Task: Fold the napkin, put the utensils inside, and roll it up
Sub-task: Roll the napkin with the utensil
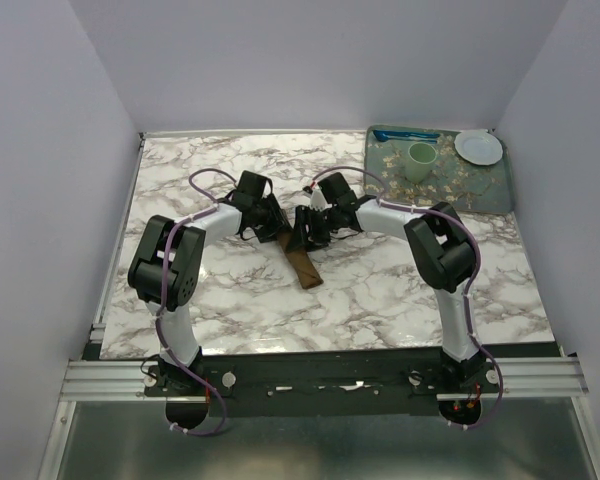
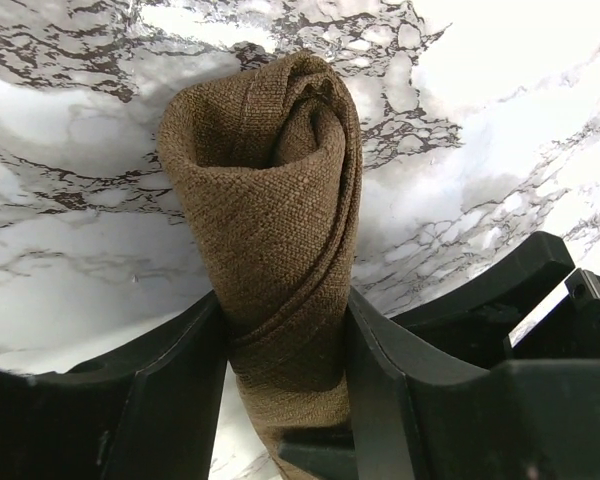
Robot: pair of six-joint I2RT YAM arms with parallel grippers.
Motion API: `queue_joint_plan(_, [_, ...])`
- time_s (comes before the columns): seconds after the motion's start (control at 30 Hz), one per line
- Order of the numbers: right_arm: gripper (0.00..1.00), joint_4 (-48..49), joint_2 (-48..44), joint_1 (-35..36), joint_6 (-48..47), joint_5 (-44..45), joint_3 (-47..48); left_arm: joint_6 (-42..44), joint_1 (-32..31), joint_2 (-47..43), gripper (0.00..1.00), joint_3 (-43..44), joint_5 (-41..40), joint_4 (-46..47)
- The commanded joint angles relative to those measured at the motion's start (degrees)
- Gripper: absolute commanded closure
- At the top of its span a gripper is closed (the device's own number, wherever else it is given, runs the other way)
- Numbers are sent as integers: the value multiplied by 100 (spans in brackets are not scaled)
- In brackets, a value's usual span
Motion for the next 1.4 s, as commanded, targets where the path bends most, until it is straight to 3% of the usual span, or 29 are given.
queue_joint_plan(0.0, [38,-40,-92,6,-128,-130,-85,102,-16,22,46,42,-143,-36])
queue_joint_plan(0.1, [34,-84,-224,-3,-207,-51,-155,198,-16,-4,45,33,-161,-88])
queue_joint_plan(0.27, [30,-137,-391,-2,-295,28,-305,348,-16,-188,34,-54,-284,-150])
queue_joint_plan(0.53, [22,-198,-732,32,-496,194,-559,366,10,-364,26,-169,-240,-194])
queue_joint_plan(0.6, [16,-242,-891,59,-645,554,-682,375,45,-408,24,-221,-231,-194])
queue_joint_plan(0.83, [10,-717,-1296,515,-1086,2258,-648,208,484,-856,19,-634,-178,-176])
queue_joint_plan(0.97, [7,-1015,-1358,1121,-1305,4126,-447,208,765,-1330,18,-845,-74,-229])
queue_joint_plan(1.07, [6,-1331,-1139,1570,-1393,5034,-87,138,959,-1567,17,-995,189,-230])
queue_joint_plan(1.17, [5,-1691,-814,1930,-1367,5712,213,68,1038,-1857,17,-1205,287,-203])
queue_joint_plan(1.37, [6,-1965,-366,2124,-1279,5978,600,-240,1065,-2183,18,-1733,621,157])
